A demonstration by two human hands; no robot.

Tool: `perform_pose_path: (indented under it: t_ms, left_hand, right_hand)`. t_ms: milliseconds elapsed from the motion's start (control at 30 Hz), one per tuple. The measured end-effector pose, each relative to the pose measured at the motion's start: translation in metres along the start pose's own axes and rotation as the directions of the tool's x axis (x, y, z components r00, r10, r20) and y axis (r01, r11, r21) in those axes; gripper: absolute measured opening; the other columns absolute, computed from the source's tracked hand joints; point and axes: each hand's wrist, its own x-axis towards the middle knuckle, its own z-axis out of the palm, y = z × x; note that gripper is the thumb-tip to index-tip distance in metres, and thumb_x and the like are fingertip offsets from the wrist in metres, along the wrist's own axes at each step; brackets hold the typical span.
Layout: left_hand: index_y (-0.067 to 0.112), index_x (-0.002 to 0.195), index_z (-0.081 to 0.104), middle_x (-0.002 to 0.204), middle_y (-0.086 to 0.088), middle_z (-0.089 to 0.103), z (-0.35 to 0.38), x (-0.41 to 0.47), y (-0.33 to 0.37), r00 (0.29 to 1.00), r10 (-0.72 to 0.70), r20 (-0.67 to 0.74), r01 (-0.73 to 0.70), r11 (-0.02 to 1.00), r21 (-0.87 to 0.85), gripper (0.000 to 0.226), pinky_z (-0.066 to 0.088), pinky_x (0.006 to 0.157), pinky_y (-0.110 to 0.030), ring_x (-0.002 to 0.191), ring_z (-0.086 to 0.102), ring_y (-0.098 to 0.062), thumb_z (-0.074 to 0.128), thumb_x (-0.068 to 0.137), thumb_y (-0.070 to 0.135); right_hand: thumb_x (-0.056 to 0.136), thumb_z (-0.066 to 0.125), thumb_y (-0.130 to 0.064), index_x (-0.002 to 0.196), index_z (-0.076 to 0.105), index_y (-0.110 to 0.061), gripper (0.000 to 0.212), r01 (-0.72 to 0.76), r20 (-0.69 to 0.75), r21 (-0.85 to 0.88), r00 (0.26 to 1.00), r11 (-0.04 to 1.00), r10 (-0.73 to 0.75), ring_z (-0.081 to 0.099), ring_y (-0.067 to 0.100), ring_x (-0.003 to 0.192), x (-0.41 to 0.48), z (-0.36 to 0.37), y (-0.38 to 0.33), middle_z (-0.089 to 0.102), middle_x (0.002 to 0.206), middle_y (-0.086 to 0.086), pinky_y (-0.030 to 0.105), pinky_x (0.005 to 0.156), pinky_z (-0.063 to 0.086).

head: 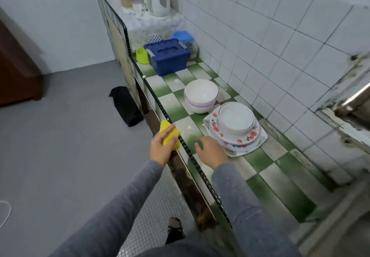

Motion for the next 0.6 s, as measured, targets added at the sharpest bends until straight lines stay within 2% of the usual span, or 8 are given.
perform_pose_path:
  t_ms: [167, 267, 333, 400, 500, 600]
  left_hand:
    - [0.04, 0.119, 0.065, 0.133, 0.0, 0.059, 0.005, 0.079, 0.011, 1.0, -0.011, -0.009, 0.011, 1.0, -0.006, 0.036, 0.044, 0.11, -0.046, 0.125, 0.055, -0.016, 0.071, 0.091, 0.018]
    - [0.05, 0.112, 0.066, 0.131, 0.005, 0.062, 0.008, 0.115, 0.013, 1.0, -0.02, 0.003, 0.02, 1.0, -0.002, 0.037, 0.044, 0.111, -0.046, 0.125, 0.056, -0.014, 0.073, 0.084, 0.028]
    - [0.053, 0.108, 0.067, 0.127, 0.015, 0.062, 0.01, 0.139, 0.015, 0.999, -0.029, 0.018, 0.029, 1.0, -0.005, 0.036, 0.044, 0.11, -0.046, 0.125, 0.056, -0.012, 0.072, 0.082, 0.029]
    - [0.056, 0.105, 0.067, 0.124, 0.023, 0.06, 0.013, 0.163, 0.015, 0.999, -0.025, 0.042, 0.025, 1.0, 0.001, 0.035, 0.043, 0.111, -0.046, 0.126, 0.056, -0.01, 0.072, 0.081, 0.031]
    - [0.06, 0.106, 0.066, 0.131, 0.013, 0.06, 0.017, 0.204, 0.015, 0.993, -0.018, 0.113, 0.016, 1.0, 0.02, 0.035, 0.042, 0.112, -0.046, 0.127, 0.055, -0.011, 0.073, 0.083, 0.034]
    - [0.055, 0.11, 0.063, 0.134, 0.006, 0.057, 0.022, 0.244, 0.019, 0.983, -0.03, 0.18, 0.023, 0.999, 0.042, 0.041, 0.041, 0.112, -0.048, 0.127, 0.052, -0.017, 0.07, 0.092, 0.019]
  right_hand:
    - [0.103, 0.042, -0.023, 0.119, 0.061, -0.005, 0.03, -0.053, -0.02, 0.031, 0.998, 0.998, 0.054, 0.058, 0.028, 0.108, 0.069, -0.016, 0.001, 0.062, 0.116, 0.011, 0.034, 0.082, 0.041]
    - [0.101, 0.044, -0.023, 0.119, 0.061, -0.004, 0.031, -0.099, -0.015, 0.068, 0.995, 0.993, 0.1, 0.057, 0.03, 0.112, 0.104, -0.016, 0.002, 0.062, 0.118, 0.014, 0.037, 0.09, 0.044]
    - [0.101, 0.045, -0.023, 0.126, 0.059, -0.004, 0.034, -0.138, -0.033, 0.11, 0.989, 0.984, 0.143, 0.057, 0.031, 0.116, 0.123, -0.017, 0.001, 0.062, 0.125, 0.015, 0.04, 0.098, 0.046]
    - [0.102, 0.044, -0.023, 0.132, 0.057, -0.006, 0.037, -0.171, -0.061, 0.13, 0.982, 0.977, 0.18, 0.055, 0.03, 0.118, 0.141, -0.018, 0.0, 0.061, 0.127, 0.014, 0.039, 0.099, 0.044]
    - [0.102, 0.044, -0.021, 0.128, 0.057, -0.005, 0.033, -0.233, -0.077, 0.163, 0.966, 0.959, 0.247, 0.052, 0.03, 0.114, 0.169, -0.018, 0.001, 0.059, 0.119, 0.016, 0.035, 0.091, 0.041]
    - [0.101, 0.047, -0.019, 0.129, 0.057, -0.004, 0.033, -0.311, -0.134, 0.248, 0.927, 0.917, 0.35, 0.053, 0.033, 0.116, 0.193, -0.017, 0.004, 0.06, 0.124, 0.018, 0.039, 0.099, 0.042]
